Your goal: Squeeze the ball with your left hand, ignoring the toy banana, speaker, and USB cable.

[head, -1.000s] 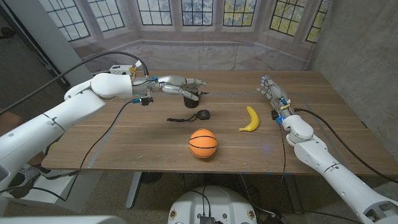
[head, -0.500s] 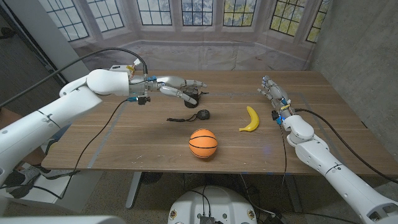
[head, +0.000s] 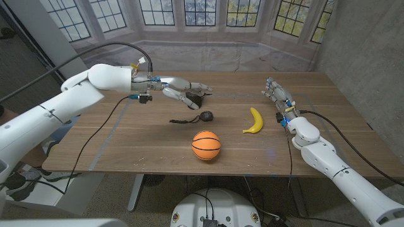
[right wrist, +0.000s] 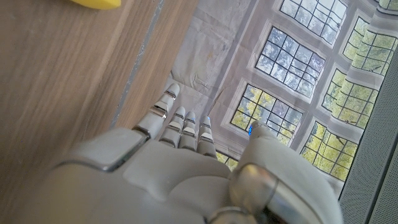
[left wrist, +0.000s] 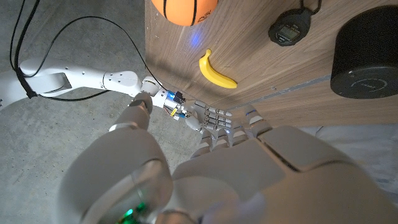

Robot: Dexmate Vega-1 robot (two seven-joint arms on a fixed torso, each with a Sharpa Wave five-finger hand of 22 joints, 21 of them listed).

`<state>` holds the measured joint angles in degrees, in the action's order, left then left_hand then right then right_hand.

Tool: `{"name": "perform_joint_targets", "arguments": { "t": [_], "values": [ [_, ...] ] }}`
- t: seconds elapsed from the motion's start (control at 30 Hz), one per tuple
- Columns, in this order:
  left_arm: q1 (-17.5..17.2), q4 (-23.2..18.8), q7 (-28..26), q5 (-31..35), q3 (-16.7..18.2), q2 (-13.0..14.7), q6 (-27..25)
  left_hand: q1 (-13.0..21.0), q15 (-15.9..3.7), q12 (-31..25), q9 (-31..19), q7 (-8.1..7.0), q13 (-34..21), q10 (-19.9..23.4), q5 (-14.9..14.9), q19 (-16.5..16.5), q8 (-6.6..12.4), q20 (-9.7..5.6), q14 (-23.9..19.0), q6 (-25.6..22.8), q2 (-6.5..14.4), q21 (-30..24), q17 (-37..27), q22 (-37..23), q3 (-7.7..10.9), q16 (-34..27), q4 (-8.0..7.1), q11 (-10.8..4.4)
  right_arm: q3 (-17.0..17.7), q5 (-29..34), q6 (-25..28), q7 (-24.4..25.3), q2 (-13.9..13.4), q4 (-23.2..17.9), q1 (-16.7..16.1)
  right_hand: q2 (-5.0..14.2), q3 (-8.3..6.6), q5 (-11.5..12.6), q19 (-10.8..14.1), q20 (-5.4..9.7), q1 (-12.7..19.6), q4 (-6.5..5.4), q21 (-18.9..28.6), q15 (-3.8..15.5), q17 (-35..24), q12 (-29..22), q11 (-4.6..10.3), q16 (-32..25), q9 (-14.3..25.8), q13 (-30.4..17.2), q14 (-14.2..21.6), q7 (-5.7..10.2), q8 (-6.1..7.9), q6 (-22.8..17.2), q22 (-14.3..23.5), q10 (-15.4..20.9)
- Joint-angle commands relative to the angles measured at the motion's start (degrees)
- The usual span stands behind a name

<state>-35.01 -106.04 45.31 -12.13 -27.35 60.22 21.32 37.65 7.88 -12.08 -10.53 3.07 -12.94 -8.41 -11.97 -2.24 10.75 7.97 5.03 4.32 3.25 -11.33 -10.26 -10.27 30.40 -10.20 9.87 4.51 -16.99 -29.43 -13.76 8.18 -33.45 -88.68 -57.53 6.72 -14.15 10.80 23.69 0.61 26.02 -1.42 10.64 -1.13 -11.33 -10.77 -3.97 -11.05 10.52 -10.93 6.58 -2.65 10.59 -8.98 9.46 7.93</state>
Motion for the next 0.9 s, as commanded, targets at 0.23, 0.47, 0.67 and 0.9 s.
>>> {"name": "perform_joint_targets", "arguments": {
  "t": [0.23, 0.47, 0.67, 0.9],
  "values": [
    [2.28, -0.19, 4.76, 2.85, -1.79, 0.22, 3.72, 1.24, 0.03, -0.47, -0.23, -0.21, -0.14, -0.35, 0.0, -0.1, 0.21, -0.31, 0.44, 0.39, 0.11, -0.11, -0.33, -0.11, -0.04, -0.4, 0.04, -0.33, 0.27, 0.88, 0.92, 1.12, -1.0, -2.46, -1.89, -0.11, -0.13, -0.02, -0.03, -0.6, -0.15, 0.52, 0.16, -0.09, -0.12, -0.04, 0.12, -0.16, 0.17, -0.17, 0.03, -0.08, 0.02, 0.37, 0.28, -0.23],
    [1.34, -1.11, 5.16, 3.09, -1.68, 1.13, 4.45, 1.66, 0.0, -0.56, -0.23, -0.2, -0.19, -0.35, 0.01, -0.09, 0.32, -0.42, 0.46, 0.36, 0.0, -0.12, -0.32, -0.1, -0.08, -0.45, 0.07, -0.42, 0.24, 1.63, 2.1, 2.72, -1.28, -4.16, -3.15, -0.11, -0.1, -0.03, -0.06, -0.76, -0.25, 0.56, 0.17, -0.09, -0.13, -0.06, 0.1, -0.18, 0.17, -0.17, -0.01, -0.03, 0.0, 0.56, 0.28, -0.29],
    [0.82, -1.86, 5.34, 3.65, -1.43, 1.8, 4.98, 2.05, 0.1, -0.54, -0.22, -0.1, -0.21, -0.57, 0.03, -0.03, 0.28, -0.47, 0.79, 0.65, -0.18, -0.1, -0.32, -0.09, -0.12, -0.36, 0.17, -0.38, 0.37, 2.29, 3.33, 4.13, -1.6, -5.64, -3.86, -0.09, -0.09, -0.03, -0.14, -0.91, -0.33, 0.61, 0.15, -0.1, -0.14, -0.05, 0.11, -0.19, 0.18, -0.17, -0.07, -0.01, 0.0, 0.69, 0.28, -0.42],
    [1.03, -2.47, 6.48, 4.13, -1.51, 2.21, 5.6, 3.04, 0.22, -0.5, -0.21, -0.05, -0.27, -1.02, 0.08, 0.33, 0.24, -0.49, 1.12, 1.41, -0.65, 0.02, -0.31, -0.07, -0.19, -0.36, 0.38, -0.24, 0.51, 2.68, 3.94, 4.93, -1.71, -6.52, -4.3, -0.15, -0.06, -0.03, -0.21, -0.97, -0.35, 0.75, 0.15, -0.09, -0.12, -0.02, 0.12, -0.18, 0.18, -0.17, -0.17, -0.04, 0.0, 0.86, 0.29, -0.63]
  ]
}}
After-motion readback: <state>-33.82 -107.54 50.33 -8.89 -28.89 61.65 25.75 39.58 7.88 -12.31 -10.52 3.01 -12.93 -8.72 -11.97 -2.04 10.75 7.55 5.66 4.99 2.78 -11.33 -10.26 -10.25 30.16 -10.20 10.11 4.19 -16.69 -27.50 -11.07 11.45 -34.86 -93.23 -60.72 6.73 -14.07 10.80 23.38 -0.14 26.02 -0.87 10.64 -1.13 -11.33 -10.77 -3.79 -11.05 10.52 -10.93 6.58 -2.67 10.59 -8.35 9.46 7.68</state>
